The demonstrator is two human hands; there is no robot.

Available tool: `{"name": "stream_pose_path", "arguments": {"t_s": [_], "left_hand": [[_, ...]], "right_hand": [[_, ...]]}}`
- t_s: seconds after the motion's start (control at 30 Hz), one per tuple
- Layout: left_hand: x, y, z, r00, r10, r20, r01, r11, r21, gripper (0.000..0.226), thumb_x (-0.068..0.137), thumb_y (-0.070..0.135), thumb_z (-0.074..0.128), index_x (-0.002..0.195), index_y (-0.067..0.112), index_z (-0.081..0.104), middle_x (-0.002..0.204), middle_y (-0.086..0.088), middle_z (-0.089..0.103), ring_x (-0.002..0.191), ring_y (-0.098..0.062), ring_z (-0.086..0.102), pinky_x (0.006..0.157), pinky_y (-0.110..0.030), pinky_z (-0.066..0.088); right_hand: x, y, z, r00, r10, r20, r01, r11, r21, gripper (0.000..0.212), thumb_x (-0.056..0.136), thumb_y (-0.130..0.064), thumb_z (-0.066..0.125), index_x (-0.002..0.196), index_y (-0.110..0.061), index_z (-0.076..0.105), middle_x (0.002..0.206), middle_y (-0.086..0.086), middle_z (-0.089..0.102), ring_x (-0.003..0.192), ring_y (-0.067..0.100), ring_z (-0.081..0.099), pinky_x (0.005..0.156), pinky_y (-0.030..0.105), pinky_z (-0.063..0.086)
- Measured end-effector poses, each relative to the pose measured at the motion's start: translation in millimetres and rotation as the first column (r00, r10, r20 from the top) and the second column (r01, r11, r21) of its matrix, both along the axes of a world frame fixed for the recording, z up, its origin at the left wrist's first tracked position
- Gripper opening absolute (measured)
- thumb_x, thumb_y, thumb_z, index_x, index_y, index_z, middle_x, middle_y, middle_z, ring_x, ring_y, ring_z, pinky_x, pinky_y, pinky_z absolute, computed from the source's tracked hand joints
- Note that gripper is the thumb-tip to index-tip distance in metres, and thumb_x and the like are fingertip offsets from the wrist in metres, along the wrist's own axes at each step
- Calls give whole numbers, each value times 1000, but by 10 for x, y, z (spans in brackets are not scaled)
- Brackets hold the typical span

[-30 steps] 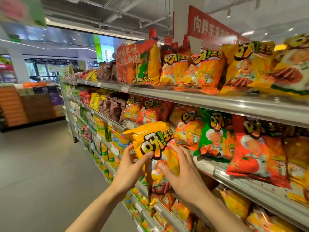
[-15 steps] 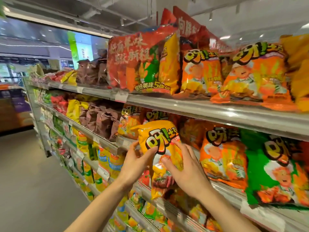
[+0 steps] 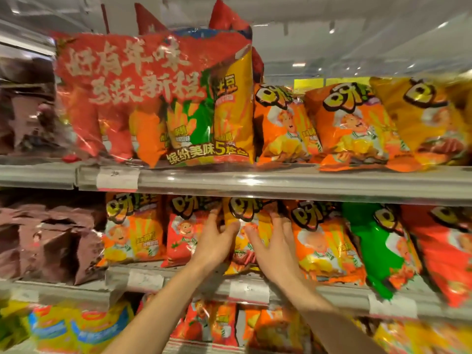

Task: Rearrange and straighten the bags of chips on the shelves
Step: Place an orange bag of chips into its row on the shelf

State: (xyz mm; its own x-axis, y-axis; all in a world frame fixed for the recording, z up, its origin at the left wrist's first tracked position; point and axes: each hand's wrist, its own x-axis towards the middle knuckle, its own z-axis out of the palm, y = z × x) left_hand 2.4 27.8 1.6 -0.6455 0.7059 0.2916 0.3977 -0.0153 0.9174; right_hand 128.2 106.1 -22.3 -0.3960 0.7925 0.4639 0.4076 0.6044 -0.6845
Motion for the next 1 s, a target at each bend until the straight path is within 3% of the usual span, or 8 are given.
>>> {"name": "stream_pose_path", "arguments": {"t_s": [0.07, 0.17, 0.23, 0.4, 0.67, 0.8, 0.9, 1.0], "left_hand": [[-72, 94, -45, 998, -32, -58, 29, 998, -51, 31, 96, 24, 62, 124, 24, 49, 100, 16, 61, 89, -2, 59, 70, 1, 40], [-146, 208, -115, 989, -101, -107, 87, 988, -125, 51, 98, 28, 58, 146, 17, 43, 138, 7, 54, 129, -12, 51, 107, -21, 38], [-165, 223, -149, 986, -130, -107, 114, 983, -143, 54, 100, 29, 55, 150, 19, 38, 147, 6, 47, 139, -14, 41, 114, -29, 32], [-172, 244, -178, 980, -129, -149, 108, 984, -139, 55, 102, 30, 52, 152, 17, 34, 150, 4, 45, 139, -13, 40, 107, -20, 29], [-81, 176, -222, 951, 19, -308, -37, 998, -51, 55, 99, 35, 55, 149, 16, 38, 147, -1, 50, 136, -17, 46, 107, -25, 37], [-106, -41, -231, 923, 87, -376, -91, 996, 8, 52, 99, 36, 55, 147, 19, 41, 147, 6, 48, 136, -11, 43, 112, -29, 37], [-252, -351, -239, 898, 137, -419, -120, 991, 67, 40, 98, 37, 56, 137, 28, 49, 129, 17, 54, 118, 1, 54, 97, -14, 42], [-567, -698, -211, 875, 235, -423, -193, 971, 140, 32, 95, 38, 61, 126, 30, 54, 120, 14, 56, 104, 2, 58, 86, -17, 49]], "right_hand": [[-33, -13, -54, 999, -35, 9, 35, 999, -13, 74, 93, -62, 45, 148, -15, 30, 150, 11, 30, 140, 29, 31, 114, 43, 31], [17, 4, -172, 999, -6, 40, 6, 1000, -5, 70, 96, -60, 40, 150, -19, 25, 150, 7, 27, 142, 25, 28, 115, 37, 29], [56, 33, -215, 996, 17, 83, -18, 1000, 17, 67, 97, -59, 39, 152, -24, 22, 150, 4, 26, 141, 22, 27, 114, 35, 28], [47, 54, -225, 991, -9, 132, 0, 998, 63, 64, 98, -60, 34, 151, -26, 23, 153, 5, 26, 142, 24, 28, 115, 36, 31], [60, 57, -237, 990, -7, 143, -3, 998, 67, 65, 98, -60, 32, 152, -24, 23, 155, 10, 24, 145, 25, 22, 117, 35, 26], [77, 45, -247, 992, 31, 119, -38, 997, 62, 65, 98, -58, 32, 153, -26, 20, 160, 9, 14, 150, 25, 12, 119, 37, 21], [103, 33, -201, 994, 42, 105, -53, 993, 106, 65, 98, -58, 32, 153, -25, 22, 161, 7, 11, 150, 24, 11, 119, 38, 20], [52, -7, -93, 996, 36, 85, -52, 981, 187, 63, 97, -56, 36, 149, -21, 30, 156, 7, 21, 146, 25, 21, 117, 45, 29]]}}
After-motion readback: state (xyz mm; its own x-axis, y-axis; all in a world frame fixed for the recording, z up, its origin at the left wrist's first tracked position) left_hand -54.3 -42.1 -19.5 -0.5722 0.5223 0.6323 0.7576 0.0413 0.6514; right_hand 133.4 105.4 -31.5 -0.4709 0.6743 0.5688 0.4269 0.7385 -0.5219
